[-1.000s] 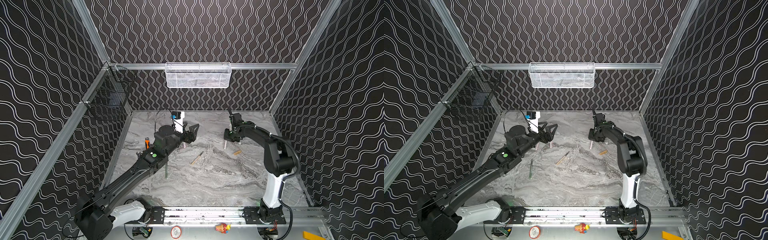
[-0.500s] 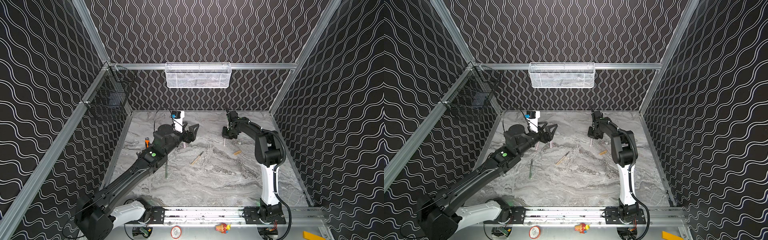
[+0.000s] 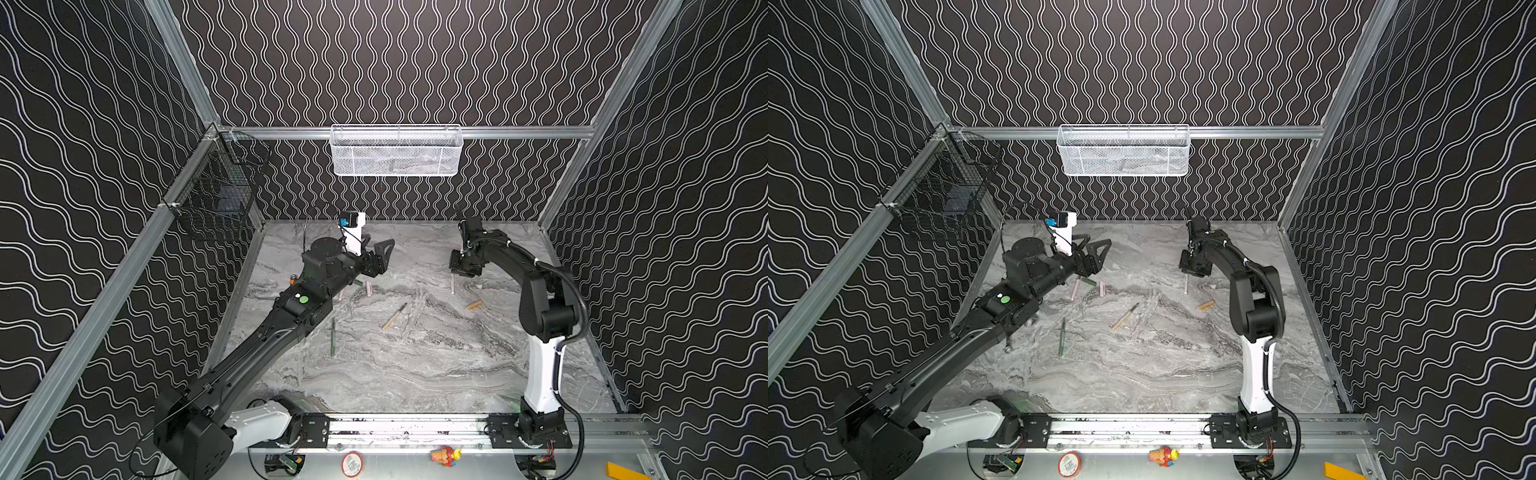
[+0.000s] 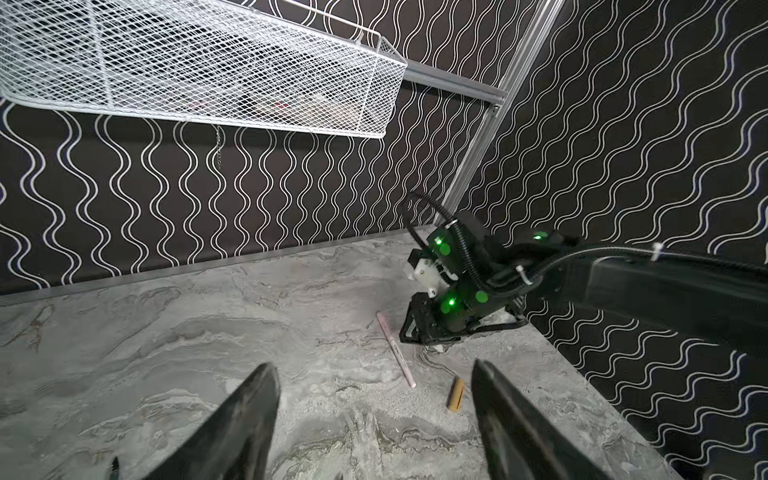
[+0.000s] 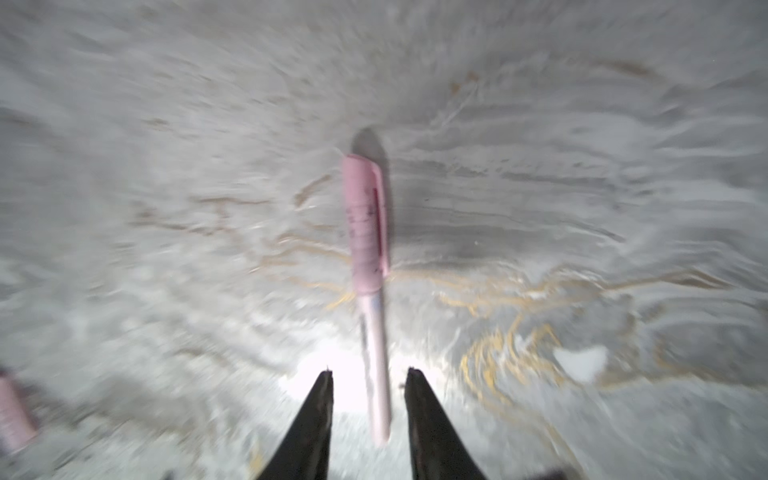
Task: Insert the pens into the pen caps
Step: 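Lower the capped pink pen to the table and open the right gripper, then lower the left gripper onto the beige pen and close on it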
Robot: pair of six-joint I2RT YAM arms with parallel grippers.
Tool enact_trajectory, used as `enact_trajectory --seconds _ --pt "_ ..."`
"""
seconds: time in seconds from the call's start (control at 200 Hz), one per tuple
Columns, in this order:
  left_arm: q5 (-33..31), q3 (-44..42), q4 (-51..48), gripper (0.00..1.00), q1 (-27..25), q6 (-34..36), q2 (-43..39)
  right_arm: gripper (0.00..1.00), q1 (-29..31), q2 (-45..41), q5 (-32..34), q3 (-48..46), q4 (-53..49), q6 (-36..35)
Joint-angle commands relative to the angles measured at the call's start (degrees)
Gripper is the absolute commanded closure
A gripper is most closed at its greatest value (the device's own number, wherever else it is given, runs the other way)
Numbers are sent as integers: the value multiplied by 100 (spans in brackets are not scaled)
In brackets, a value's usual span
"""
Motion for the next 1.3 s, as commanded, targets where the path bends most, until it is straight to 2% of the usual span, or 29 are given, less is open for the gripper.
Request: enact_trajectory --seconds 0.0,0.13,0.3,0.405,0.465,0.515,0.666,0.766,0.896,1.006,1.121,1.291 --pt "-210 -200 91 23 -7 271 -67 63 97 -458 -130 -100 -31 90" --pt "-257 -507 93 26 -20 363 -313 55 250 -1251 -16 -820 608 300" --pt "-354 -335 -1385 30 -15 421 -565 53 323 -2008 -100 -1675 1684 287" --pt "-322 -157 -2178 29 -10 486 -493 50 323 -2124 -502 -1824 1723 281" --pt "-336 -152 -2333 29 -7 441 -382 50 323 -2167 -652 -1948 1642 522" --pt "-296 -84 -2477 29 -7 473 -206 51 323 -2328 -816 -2232 1796 513" --pt "-88 160 -3206 34 -16 704 401 48 308 -3072 -664 -3173 2426 555" --pt "-186 342 -3681 34 -94 1063 713 48 282 -3368 -948 -3564 2712 478" --pt "-456 715 -4224 39 -300 1248 1359 57 282 -3438 -981 -3683 2656 584" --pt "-788 1115 -4690 42 -703 1334 2005 61 287 -3546 -979 -3856 2788 575" --pt "-868 1349 -4976 43 -1053 1511 2578 61 288 -3560 -923 -3808 2571 560" --pt "-764 1595 -5216 47 -1125 1718 3195 61 286 -3758 -948 -3986 2586 603"
